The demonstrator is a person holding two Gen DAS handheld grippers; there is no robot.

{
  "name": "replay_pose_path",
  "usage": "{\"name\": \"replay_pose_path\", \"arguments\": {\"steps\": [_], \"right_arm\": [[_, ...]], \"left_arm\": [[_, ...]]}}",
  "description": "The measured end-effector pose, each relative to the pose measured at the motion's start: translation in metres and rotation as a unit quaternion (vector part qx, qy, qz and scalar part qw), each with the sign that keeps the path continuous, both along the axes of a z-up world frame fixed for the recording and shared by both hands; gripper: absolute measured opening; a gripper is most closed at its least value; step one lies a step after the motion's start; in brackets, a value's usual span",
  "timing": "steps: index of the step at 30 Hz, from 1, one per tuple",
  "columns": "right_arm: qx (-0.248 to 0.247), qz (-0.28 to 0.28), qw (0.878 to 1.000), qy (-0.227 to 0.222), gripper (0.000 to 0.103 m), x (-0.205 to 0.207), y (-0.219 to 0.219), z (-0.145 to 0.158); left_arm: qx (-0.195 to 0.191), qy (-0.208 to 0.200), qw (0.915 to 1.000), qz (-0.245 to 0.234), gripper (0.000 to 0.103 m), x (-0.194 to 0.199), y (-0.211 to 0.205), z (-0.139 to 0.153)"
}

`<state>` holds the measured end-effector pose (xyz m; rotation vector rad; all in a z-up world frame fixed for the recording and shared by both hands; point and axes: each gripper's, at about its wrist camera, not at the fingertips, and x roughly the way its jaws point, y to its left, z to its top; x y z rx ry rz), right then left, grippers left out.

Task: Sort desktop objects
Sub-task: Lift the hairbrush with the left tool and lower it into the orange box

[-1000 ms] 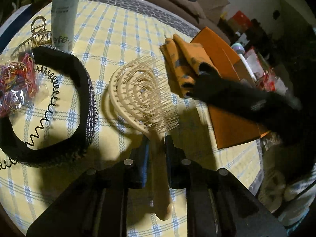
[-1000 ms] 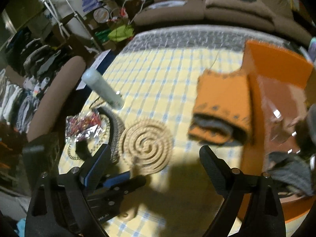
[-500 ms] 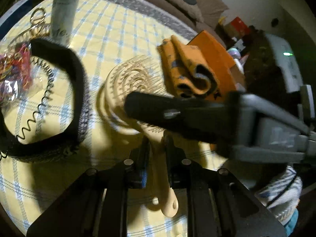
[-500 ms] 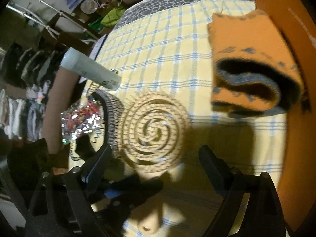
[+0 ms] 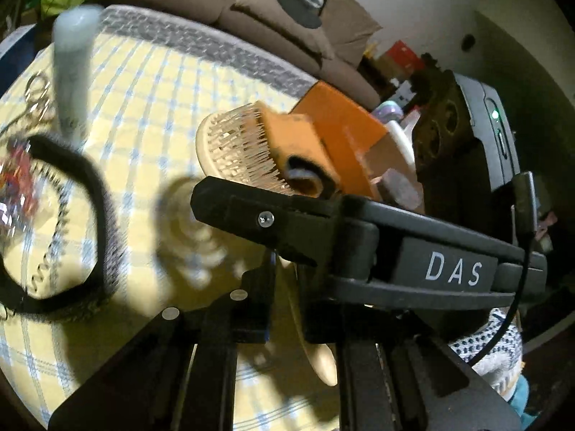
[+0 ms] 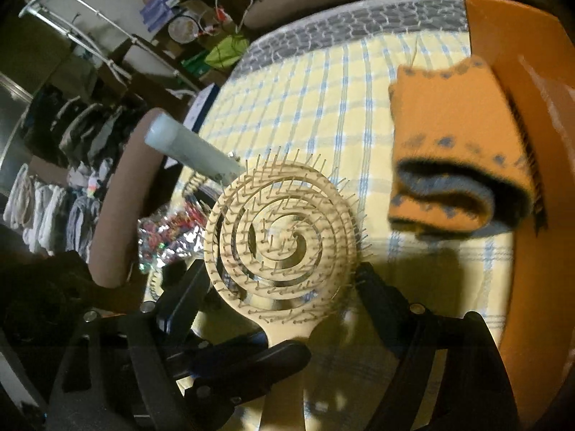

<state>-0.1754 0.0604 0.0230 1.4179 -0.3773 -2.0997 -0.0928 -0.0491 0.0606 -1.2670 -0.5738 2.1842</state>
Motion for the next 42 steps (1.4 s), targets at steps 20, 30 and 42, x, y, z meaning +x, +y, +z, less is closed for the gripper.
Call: {"name": "replay_pose_path", "arguments": {"steps": [20, 30, 42], "right_arm": [[-0.075, -0.21, 0.974, 0.038, 0.084, -0.072, 0.201, 0.054], [-0.083, -0.227, 0.97, -0.02, 0.083, -0.117, 0.216, 0.023], [0.052, -0.222, 0.974, 0.014, 0.084, -0.122, 0.202, 0.018]], "left_arm": [[-0.079, 0.041, 0.9859, -0.142, 0.01, -0.089, 0.196, 0.048], [-0.169, 0.047, 0.9734, -0.148, 0.011, -0.112, 0.218, 0.017], [-0.207, 0.08, 0.9658, -0.135, 0.019, -0.086, 0.211, 0.035]]}}
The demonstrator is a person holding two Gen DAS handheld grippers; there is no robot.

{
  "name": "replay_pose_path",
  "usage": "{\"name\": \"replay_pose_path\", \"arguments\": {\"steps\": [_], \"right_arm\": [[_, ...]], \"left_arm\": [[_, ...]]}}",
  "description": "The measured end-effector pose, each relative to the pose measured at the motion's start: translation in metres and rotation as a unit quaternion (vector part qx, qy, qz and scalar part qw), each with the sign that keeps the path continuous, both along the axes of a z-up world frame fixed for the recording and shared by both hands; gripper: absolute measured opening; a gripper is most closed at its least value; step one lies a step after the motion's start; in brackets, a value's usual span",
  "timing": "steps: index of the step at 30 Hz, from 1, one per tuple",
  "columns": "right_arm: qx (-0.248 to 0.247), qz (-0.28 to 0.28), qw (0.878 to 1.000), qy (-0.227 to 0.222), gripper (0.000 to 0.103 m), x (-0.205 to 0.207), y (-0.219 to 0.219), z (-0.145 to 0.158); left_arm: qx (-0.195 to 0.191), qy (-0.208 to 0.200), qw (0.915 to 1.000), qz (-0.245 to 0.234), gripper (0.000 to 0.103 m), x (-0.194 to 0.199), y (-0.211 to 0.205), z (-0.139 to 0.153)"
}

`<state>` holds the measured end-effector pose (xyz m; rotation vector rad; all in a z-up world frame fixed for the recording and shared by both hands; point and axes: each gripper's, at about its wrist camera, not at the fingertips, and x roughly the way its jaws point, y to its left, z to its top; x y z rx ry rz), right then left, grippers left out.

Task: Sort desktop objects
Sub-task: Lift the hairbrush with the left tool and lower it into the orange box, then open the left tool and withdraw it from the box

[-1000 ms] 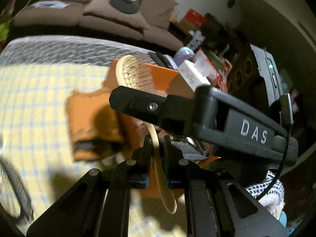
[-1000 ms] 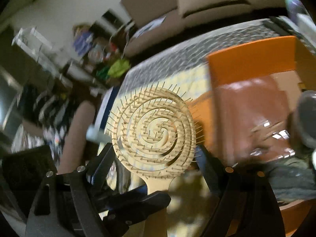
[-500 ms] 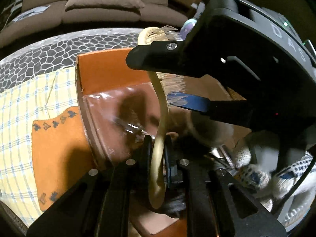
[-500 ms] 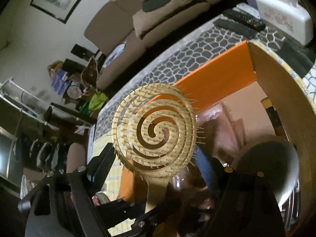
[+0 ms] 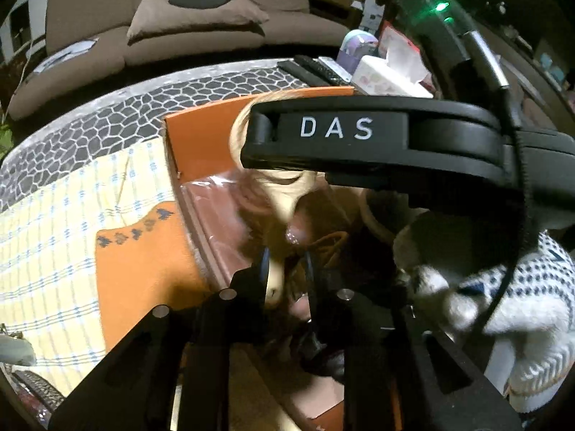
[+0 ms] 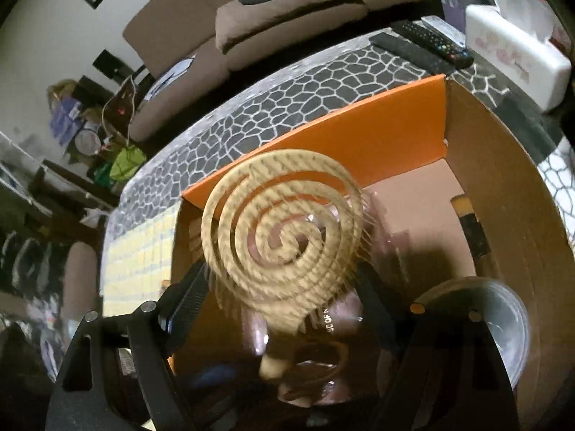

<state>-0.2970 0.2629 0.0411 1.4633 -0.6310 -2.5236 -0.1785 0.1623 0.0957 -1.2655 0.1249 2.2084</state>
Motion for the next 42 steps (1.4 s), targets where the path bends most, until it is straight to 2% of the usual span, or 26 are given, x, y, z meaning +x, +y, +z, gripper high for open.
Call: {"name": "replay_pose_path", "arguments": {"steps": [6, 12, 15, 16, 19, 25, 29, 31, 36, 42], "right_arm": [[0.005, -0.011, 1.0, -0.002, 0.086, 0.004, 0.008, 0.001], [0.016, -0.015, 1.0, 0.013, 0.088, 0.015, 0.021, 0.018], [0.03, -0.013, 0.999, 0.022, 0.089, 0.023, 0.024, 0.027], [0.035, -0.012, 0.999, 0.024, 0.089, 0.026, 0.025, 0.03], [0.051, -0.012, 0.998, 0.027, 0.09, 0.037, 0.025, 0.035], [0.091, -0.007, 0.995, 0.027, 0.092, 0.063, 0.019, 0.037], [0.122, 0.004, 0.992, 0.038, 0.102, 0.087, 0.016, 0.038], [0.145, 0.006, 0.988, 0.047, 0.102, 0.099, 0.013, 0.039], [0.142, 0.005, 0.989, 0.05, 0.102, 0.12, 0.012, 0.039], [0.148, 0.014, 0.988, 0.052, 0.102, 0.141, 0.005, 0.037]], "left_arm": [[0.002, -0.003, 0.9999, 0.011, 0.019, -0.002, -0.011, 0.002], [0.024, -0.01, 0.9994, 0.021, 0.027, 0.0, -0.023, 0.004], [0.037, -0.013, 0.999, 0.021, 0.04, 0.004, -0.027, 0.009], [0.042, -0.015, 0.9988, 0.02, 0.047, 0.006, -0.027, 0.012], [0.044, -0.006, 0.9986, 0.029, 0.077, 0.015, -0.027, 0.019], [0.062, -0.013, 0.9973, 0.039, 0.089, 0.027, -0.036, 0.028], [0.072, -0.014, 0.9962, 0.047, 0.101, 0.038, -0.046, 0.037], [0.073, -0.012, 0.9959, 0.051, 0.102, 0.043, -0.05, 0.041], [0.055, -0.007, 0.9971, 0.052, 0.103, 0.059, -0.055, 0.044], [0.054, -0.004, 0.9963, 0.068, 0.103, 0.077, -0.074, 0.043]]}}
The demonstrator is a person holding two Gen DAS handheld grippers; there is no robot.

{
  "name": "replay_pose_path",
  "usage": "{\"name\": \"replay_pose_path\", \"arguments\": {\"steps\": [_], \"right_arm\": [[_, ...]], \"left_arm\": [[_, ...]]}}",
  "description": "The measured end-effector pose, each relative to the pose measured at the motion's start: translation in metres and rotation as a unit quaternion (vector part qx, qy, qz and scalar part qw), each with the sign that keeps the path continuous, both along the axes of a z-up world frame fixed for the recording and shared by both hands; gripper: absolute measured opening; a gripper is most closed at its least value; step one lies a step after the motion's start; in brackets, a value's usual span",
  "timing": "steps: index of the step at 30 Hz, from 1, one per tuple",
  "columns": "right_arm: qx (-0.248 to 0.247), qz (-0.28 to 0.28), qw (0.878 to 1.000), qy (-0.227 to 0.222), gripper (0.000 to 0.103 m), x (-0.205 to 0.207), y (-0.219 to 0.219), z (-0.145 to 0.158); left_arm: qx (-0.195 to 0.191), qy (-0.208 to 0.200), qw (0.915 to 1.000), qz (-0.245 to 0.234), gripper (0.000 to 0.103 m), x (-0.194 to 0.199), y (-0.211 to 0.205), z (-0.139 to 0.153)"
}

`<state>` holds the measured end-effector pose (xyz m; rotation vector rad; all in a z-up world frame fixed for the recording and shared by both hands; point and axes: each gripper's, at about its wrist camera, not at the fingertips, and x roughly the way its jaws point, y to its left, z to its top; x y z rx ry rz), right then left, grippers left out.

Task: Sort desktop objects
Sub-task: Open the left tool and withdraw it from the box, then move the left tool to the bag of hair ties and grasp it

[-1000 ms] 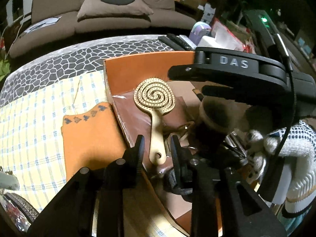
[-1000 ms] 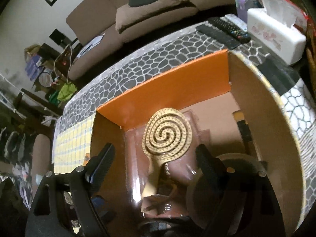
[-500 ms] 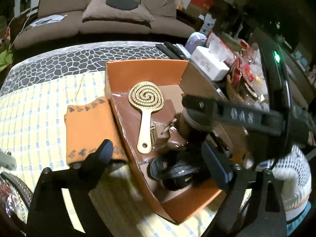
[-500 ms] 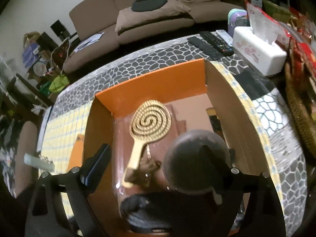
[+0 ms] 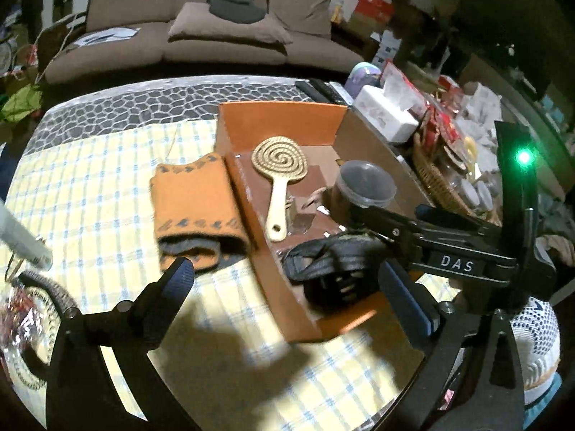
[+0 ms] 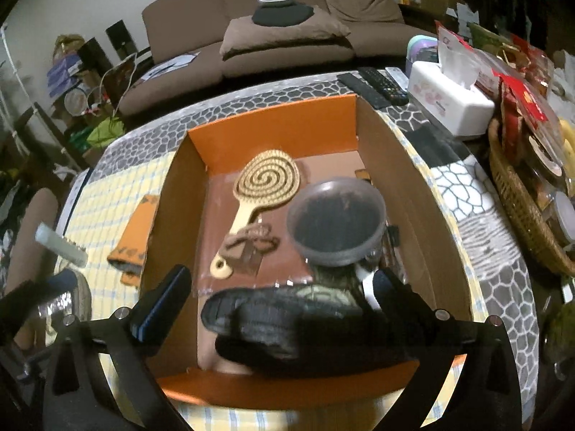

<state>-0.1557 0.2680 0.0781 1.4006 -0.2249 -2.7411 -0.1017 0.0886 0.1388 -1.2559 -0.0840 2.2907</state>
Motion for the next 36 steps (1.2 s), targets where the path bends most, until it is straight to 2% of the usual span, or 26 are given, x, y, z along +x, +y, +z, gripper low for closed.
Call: {"name": "replay_pose_path", "arguments": {"steps": [13, 21, 29, 36], "right_arm": [[0.012, 0.029, 0.999, 0.005, 0.102, 0.038, -0.028, 0.006], [0.023, 0.063, 0.998, 0.005, 0.102, 0.053, -0.062, 0.001], [0.041, 0.12, 0.992, 0.008, 0.102, 0.056, -0.122, -0.004], [0.036, 0.162, 0.986, 0.006, 0.102, 0.051, -0.169, -0.011]], "left_arm": [[0.008, 0.003, 0.9992, 0.038, 0.103, 0.035, -0.057, 0.006], [0.002, 0.002, 0.9973, 0.073, 0.103, 0.054, -0.107, -0.003], [-0.003, -0.005, 0.9907, 0.136, 0.103, 0.058, -0.181, -0.021], [-0.015, -0.011, 0.98, 0.198, 0.103, 0.049, -0.243, -0.033]]}}
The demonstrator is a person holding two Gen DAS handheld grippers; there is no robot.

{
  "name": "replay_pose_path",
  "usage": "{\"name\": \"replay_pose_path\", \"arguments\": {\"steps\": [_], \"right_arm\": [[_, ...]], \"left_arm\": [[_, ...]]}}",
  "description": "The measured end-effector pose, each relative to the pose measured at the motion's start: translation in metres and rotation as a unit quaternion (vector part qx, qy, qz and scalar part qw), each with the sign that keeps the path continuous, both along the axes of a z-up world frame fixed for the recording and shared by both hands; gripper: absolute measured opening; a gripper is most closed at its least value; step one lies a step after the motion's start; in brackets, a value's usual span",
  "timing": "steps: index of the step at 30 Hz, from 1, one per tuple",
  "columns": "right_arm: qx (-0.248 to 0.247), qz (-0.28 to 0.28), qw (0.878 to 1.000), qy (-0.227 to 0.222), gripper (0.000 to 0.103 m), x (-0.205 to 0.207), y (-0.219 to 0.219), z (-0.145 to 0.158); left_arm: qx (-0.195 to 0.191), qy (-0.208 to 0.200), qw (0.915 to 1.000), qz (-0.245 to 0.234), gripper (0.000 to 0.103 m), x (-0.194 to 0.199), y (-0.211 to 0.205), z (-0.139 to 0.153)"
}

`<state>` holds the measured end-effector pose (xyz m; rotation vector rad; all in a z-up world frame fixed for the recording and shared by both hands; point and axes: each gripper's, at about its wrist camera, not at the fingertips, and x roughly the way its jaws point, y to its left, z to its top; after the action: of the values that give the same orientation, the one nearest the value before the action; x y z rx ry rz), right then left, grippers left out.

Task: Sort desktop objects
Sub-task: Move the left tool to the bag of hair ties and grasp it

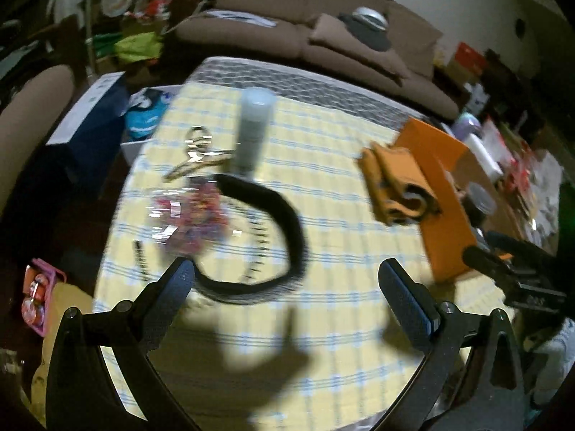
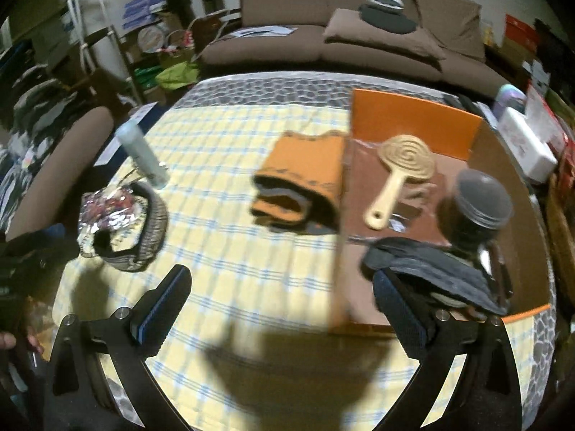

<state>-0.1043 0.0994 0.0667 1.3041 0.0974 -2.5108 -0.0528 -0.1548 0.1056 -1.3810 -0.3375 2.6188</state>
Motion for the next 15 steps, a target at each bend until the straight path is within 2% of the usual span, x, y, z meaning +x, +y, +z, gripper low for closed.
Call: {"name": "replay_pose_path", "arguments": {"steps": [5, 10, 15], "right_arm": [[0.003, 0.033, 0.999, 0.0, 0.102, -0.005, -0.033, -0.008], [0.007, 0.067, 0.998, -0.006, 0.102, -0.011, -0.064, -0.022], [0.016, 0.098, 0.995, -0.016, 0.102, -0.016, -0.092, -0.039]], "left_arm": [[-0.009, 0.0, 0.9995, 0.032, 0.103, -0.01, -0.033, -0.009], [-0.015, -0.019, 0.9978, 0.062, 0.103, -0.026, -0.06, -0.033], [-0.044, -0.029, 0.9962, 0.07, 0.103, -0.04, -0.064, -0.045]]}}
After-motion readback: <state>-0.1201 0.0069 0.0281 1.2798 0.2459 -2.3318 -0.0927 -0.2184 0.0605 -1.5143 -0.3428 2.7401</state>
